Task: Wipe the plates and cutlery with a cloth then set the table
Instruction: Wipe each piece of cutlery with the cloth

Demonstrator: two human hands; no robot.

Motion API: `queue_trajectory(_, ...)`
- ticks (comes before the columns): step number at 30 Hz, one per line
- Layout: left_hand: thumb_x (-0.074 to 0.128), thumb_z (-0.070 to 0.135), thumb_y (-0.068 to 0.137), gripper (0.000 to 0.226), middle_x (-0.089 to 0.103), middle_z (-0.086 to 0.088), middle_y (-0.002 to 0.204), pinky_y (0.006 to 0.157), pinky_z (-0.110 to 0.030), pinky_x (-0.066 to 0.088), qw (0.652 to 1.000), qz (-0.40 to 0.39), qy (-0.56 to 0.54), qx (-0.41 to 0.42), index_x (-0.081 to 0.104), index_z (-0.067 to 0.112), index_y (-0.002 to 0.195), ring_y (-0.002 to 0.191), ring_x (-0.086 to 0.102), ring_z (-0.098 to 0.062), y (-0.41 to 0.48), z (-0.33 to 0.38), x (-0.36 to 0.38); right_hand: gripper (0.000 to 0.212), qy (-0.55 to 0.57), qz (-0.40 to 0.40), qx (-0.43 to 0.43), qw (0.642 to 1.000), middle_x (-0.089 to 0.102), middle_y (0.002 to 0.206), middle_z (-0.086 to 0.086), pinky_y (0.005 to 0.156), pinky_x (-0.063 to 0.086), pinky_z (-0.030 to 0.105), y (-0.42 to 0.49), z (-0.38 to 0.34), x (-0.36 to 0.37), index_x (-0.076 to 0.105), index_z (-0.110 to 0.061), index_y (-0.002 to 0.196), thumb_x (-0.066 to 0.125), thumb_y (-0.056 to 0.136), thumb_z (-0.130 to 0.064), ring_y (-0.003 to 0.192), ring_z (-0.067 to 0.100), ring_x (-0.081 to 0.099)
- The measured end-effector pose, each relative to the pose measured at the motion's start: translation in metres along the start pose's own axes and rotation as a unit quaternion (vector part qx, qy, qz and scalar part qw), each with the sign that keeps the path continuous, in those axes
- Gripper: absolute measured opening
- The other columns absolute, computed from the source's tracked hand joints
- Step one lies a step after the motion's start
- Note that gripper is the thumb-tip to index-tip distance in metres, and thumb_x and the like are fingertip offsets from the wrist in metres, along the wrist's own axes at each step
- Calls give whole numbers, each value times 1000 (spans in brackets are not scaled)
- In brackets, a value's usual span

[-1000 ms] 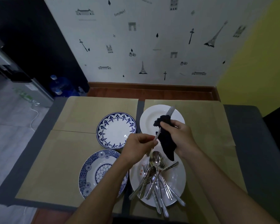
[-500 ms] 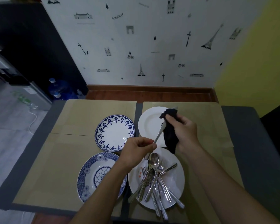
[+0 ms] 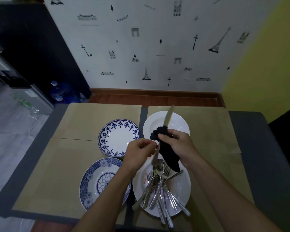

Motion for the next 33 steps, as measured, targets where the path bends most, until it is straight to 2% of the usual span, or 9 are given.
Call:
queue_trajectory(3, 66, 19, 95, 17, 71, 2, 72, 63, -18, 50, 999, 35, -29, 0, 75, 5, 95, 62, 63, -5, 6, 10, -9, 16, -22, -32, 3, 999, 79, 102, 14, 93, 59, 55, 1, 2, 7, 80, -15, 108, 75, 93, -13, 102, 40, 74)
queue_trajectory(5, 66, 18, 95, 16, 72, 6, 72, 61, -14, 49, 998, 33, -53, 8, 76, 7, 100, 64, 64, 0, 10, 20, -10, 18, -26, -65, 8, 998, 79, 103, 16, 87, 62, 48, -3, 1, 14, 79, -12, 111, 74, 94, -11, 100, 39, 75)
queue_trajectory(11, 73, 12, 89, 12, 74, -5, 72, 65, -27, 54, 996, 69, -52, -2, 78, 13, 78, 67, 66, -14, 22, 29, -21, 18, -53, -119, 19, 991, 79, 98, 15, 82, 62, 38, -13, -2, 26, 79, -8, 109, 76, 91, -9, 83, 27, 74)
queue_trajectory(14, 72, 14, 89, 17, 70, -9, 67, 70, -36, 52, 995, 94, -31, 1, 76, 12, 72, 65, 59, -18, 26, 30, -28, 14, -97, -124, 9, 987, 79, 86, 7, 65, 57, 23, -16, -5, 25, 79, -8, 105, 76, 91, -8, 72, 16, 72)
queue_trajectory(17, 67, 12, 91, 15, 67, -3, 61, 74, -39, 58, 988, 151, -31, -1, 73, 5, 79, 61, 62, -16, 25, 33, -39, 11, -143, -137, 22, 980, 76, 82, 11, 55, 53, 25, -19, 0, 22, 81, -10, 101, 78, 91, -12, 62, 17, 66)
queue_trajectory(20, 63, 7, 90, 13, 67, -3, 59, 75, -45, 62, 977, 203, -59, -8, 70, -1, 83, 60, 68, -22, 23, 33, -49, 9, -179, -148, 26, 972, 74, 86, 23, 61, 54, 33, -19, 6, 18, 82, -16, 97, 81, 88, -16, 67, 24, 66)
queue_trajectory(25, 64, 9, 85, 10, 70, -6, 59, 75, -50, 62, 977, 212, -25, -3, 67, 4, 78, 63, 73, -27, 18, 32, -42, 20, -380, -76, -79, 919, 79, 86, -11, 80, 60, 34, -10, -6, 13, 82, -29, 101, 83, 82, -29, 78, 2, 72)
queue_trajectory(29, 66, 10, 82, 9, 71, -10, 63, 71, -47, 63, 980, 197, 8, 15, 67, 4, 75, 61, 74, -21, 15, 41, -30, 22, -380, -53, -132, 914, 79, 92, -6, 69, 57, 34, -8, -18, 19, 79, -28, 114, 73, 94, -27, 69, 4, 66)
queue_trajectory(33, 67, 12, 86, 12, 71, -17, 83, 73, -41, 63, 988, 152, -26, 13, 68, 1, 87, 70, 75, -23, 19, 43, -25, 24, -360, -82, -132, 920, 79, 96, -13, 76, 56, 29, -10, -17, 22, 76, -28, 121, 61, 102, -22, 81, 1, 70)
Point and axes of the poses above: each hand's wrist, its own y-axis towards the middle knuckle, its own x-axis out of the palm, z = x × y, the point moved 9 cm from there along y, towards the middle knuckle
